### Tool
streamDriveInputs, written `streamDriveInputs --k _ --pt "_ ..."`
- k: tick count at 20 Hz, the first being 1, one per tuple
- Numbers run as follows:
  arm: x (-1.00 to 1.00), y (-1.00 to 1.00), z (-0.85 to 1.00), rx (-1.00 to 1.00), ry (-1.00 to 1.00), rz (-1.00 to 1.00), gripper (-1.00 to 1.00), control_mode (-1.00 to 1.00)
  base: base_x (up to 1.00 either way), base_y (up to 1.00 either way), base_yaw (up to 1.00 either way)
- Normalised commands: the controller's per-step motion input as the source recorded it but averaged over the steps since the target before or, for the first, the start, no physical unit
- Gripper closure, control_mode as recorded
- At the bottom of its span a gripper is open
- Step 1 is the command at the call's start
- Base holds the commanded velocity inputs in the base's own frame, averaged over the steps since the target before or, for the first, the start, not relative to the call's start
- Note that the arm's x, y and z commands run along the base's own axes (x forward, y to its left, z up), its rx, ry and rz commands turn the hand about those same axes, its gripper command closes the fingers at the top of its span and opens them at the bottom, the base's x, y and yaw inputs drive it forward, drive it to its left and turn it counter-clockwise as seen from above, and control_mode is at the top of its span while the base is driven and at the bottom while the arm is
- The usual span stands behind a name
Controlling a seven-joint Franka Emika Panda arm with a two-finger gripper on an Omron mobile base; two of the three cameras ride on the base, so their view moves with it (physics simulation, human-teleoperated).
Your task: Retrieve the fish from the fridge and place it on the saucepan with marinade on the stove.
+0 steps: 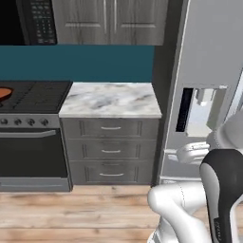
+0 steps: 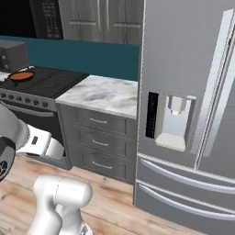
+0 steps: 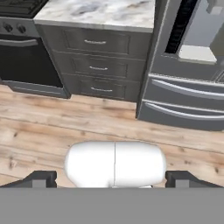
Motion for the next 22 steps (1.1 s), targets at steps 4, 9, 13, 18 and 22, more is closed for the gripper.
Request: streamDriveInputs --k 4,9,13,18,22 --pt "0.00 0.00 0.00 0.00 0.00 0.00 -1.00 1.00 -0.15 -0.95 -0.03" --pt "0.00 0.00 0.00 0.00 0.00 0.00 -1.00 1.00 -0.07 -0.91 -0.05" --pt "0.00 0.00 0.00 0.00 0.00 0.00 -1.00 1.00 0.00 -0.73 -0.09" --pt "0.00 0.00 0.00 0.00 0.00 0.00 -1.00 1.00 0.00 -0.69 -0.10" --pt "0.00 0.00 0.00 0.00 0.00 0.00 -1.00 1.00 0.03 -0.55 -0.14"
